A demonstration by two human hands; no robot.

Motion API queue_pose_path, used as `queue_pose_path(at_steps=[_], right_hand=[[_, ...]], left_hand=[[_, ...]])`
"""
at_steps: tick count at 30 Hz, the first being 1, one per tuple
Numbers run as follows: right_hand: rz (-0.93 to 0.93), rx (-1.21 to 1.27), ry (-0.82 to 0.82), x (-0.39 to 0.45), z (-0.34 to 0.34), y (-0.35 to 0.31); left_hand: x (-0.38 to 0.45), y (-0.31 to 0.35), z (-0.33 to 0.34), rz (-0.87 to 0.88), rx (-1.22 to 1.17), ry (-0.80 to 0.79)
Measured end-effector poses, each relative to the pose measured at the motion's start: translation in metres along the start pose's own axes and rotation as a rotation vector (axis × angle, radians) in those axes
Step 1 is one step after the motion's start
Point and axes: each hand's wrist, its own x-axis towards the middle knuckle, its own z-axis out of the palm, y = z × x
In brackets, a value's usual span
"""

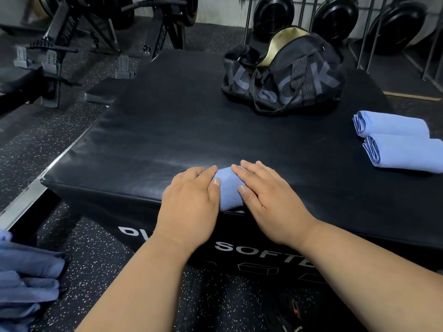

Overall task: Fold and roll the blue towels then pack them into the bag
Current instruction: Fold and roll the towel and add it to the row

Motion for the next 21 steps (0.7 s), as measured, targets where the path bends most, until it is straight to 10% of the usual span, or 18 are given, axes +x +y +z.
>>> queue_pose_path(at_steps=[21], right_hand=[[-0.022, -0.285, 0.128, -0.023, -0.015, 0.016]], left_hand=[[-0.007, 0.008, -0.013, -0.33, -0.528, 0.115]])
